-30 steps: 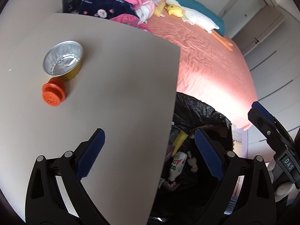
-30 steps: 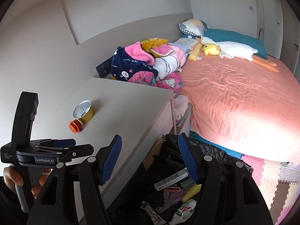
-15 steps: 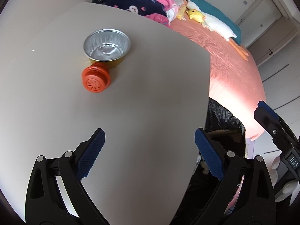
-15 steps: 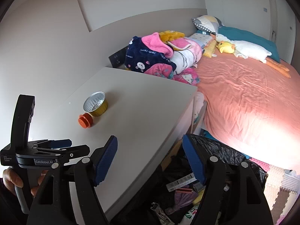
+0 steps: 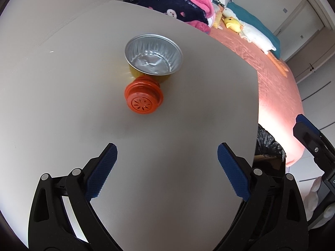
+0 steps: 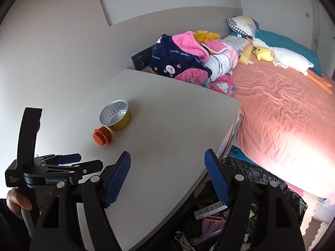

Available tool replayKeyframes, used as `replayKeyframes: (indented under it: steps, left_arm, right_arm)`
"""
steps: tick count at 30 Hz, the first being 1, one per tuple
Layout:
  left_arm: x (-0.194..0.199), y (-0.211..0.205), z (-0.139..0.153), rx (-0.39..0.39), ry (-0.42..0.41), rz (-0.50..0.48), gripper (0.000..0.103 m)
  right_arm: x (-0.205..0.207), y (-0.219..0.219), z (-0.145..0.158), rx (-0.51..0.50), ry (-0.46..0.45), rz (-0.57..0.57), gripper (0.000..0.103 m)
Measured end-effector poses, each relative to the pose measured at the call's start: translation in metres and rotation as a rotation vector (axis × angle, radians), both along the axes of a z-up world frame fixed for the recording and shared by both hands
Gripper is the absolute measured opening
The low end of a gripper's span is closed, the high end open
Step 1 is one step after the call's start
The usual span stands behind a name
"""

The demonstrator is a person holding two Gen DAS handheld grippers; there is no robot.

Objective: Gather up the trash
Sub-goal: 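Move both grippers back over the table toward the foil cup and orange cap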

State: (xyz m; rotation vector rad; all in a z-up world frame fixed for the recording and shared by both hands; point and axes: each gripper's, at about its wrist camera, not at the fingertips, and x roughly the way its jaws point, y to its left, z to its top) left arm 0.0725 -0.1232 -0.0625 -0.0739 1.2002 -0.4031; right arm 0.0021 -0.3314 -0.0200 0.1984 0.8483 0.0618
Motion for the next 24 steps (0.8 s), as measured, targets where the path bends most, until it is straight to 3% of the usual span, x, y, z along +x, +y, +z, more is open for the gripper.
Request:
replayKeyframes:
  steps: [8,13,24]
  left_arm:
    - [0.018,0.008,-0.007,0.003,-0.001,0.013,0.093]
    - [0.028,0.010,-0.006,0.014,-0.052,0.024,0.093]
    - [0.042,0.012,-0.021,0.032,-0.043,0.014,0.080]
  right_arm:
    - [0.023,0.013,-0.007,-0.001,0.016,0.023,0.074]
    - [0.036,0.024,-0.011,-0.008,0.027,0.046,0.074]
    - [0.060,0.036,-0.019,-0.002,0.046,0.073,0.074]
